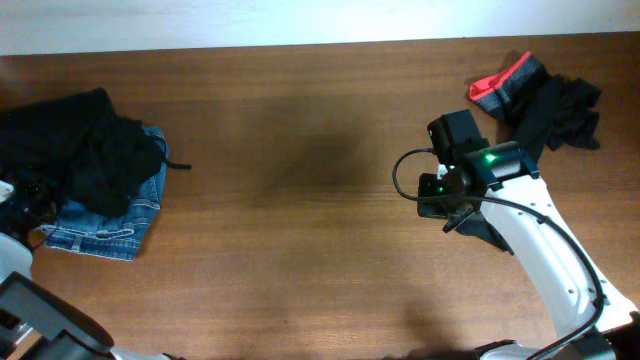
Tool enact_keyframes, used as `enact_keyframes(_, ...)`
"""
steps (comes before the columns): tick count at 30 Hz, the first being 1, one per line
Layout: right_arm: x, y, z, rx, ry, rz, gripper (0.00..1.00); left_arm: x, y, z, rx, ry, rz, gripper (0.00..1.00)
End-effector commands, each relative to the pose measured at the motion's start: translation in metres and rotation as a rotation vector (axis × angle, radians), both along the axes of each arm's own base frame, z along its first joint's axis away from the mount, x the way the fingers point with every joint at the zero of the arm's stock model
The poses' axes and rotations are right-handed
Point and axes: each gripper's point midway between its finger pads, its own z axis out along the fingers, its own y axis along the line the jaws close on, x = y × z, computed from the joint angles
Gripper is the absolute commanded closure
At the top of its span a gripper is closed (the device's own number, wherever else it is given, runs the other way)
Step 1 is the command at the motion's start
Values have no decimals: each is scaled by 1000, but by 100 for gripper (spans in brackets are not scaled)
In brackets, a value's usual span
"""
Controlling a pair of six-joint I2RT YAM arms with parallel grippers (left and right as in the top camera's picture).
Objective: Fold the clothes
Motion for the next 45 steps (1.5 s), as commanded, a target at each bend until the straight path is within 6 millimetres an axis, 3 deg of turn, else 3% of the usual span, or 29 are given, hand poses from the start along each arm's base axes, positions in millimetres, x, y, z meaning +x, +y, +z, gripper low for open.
enact_keyframes(1,-2,-4,0,-18,4,-12,96,-3,-16,-45,9,106,-35,97)
enact_keyframes(6,-4,-4,0,-20,11,-12,96,-17,-3,-30,10,104,10,67)
enact_keyframes(8,-4,-4,0,-20,10,-12,96,-27,2,-22,6,106,35,35)
enact_keyframes(11,-4,-4,0,-20,10,-12,96,-46,14,-2,11,100,90,1)
enact_keyframes(15,-2,-4,0,-18,3,-12,96,-77,30,32,49,73,177,1)
enact_keyframes(19,1,-3,1,-16,-8,-12,96,-101,30,61,81,53,225,1)
enact_keyframes(27,3,-3,1,-13,-17,-12,96,-122,4,131,248,-67,226,1)
enact_keyframes(32,5,-2,2,-11,-27,-12,96,-127,-13,156,318,-123,207,1)
enact_keyframes(37,8,-2,2,-8,-38,-12,96,-105,-62,176,400,-267,-51,1)
enact_keyframes(42,19,6,10,33,-92,-6,96,-78,-146,190,427,-387,-361,1)
enact_keyframes(44,23,11,16,62,-118,0,96,-70,-172,194,449,-403,-429,1)
enact_keyframes(45,29,15,30,87,-166,4,96,-61,-199,199,486,-416,-492,1)
